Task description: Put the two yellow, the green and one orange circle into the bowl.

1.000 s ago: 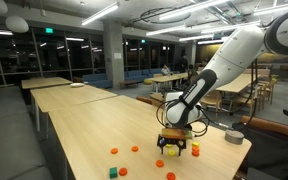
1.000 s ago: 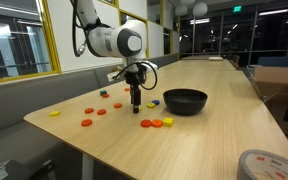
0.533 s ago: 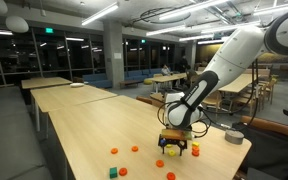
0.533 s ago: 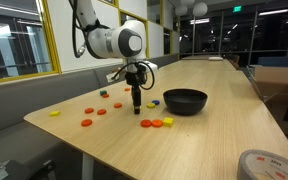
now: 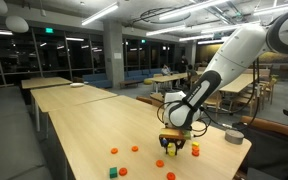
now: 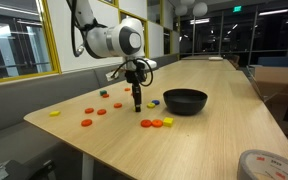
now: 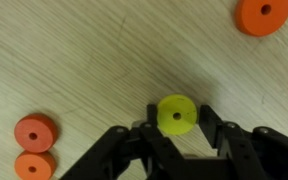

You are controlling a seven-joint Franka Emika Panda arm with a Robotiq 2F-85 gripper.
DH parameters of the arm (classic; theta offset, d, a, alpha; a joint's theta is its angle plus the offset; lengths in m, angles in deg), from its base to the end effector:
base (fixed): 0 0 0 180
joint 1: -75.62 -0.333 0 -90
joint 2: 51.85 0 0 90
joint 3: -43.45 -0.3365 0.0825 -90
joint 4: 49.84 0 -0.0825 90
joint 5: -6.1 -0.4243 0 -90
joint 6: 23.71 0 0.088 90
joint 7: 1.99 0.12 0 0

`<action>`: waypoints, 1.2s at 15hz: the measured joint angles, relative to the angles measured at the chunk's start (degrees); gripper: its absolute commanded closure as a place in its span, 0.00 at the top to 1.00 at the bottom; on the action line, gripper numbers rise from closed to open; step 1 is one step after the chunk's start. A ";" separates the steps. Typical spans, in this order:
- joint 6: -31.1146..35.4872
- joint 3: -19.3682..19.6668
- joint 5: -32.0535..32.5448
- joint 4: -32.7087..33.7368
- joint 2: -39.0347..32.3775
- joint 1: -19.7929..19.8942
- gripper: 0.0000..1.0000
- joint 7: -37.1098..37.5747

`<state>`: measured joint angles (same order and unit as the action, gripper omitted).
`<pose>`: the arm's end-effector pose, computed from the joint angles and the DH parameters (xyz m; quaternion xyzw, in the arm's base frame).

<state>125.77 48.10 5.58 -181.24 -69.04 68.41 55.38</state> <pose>0.5593 0.0235 0.1929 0.8868 -0.4620 0.0120 0.0042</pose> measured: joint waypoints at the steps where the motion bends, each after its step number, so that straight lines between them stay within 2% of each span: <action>1: 0.02 0.02 0.31 0.00 0.09 0.00 0.22 0.28; 6: 1.08 0.96 3.82 -0.35 0.65 -0.01 0.23 1.33; 13: 8.52 4.03 17.38 -3.09 7.15 -0.26 0.23 2.67; 18: 8.41 7.05 31.06 -3.69 10.65 -0.04 0.23 14.30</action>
<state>134.17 55.15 36.64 -184.92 -58.38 68.37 69.68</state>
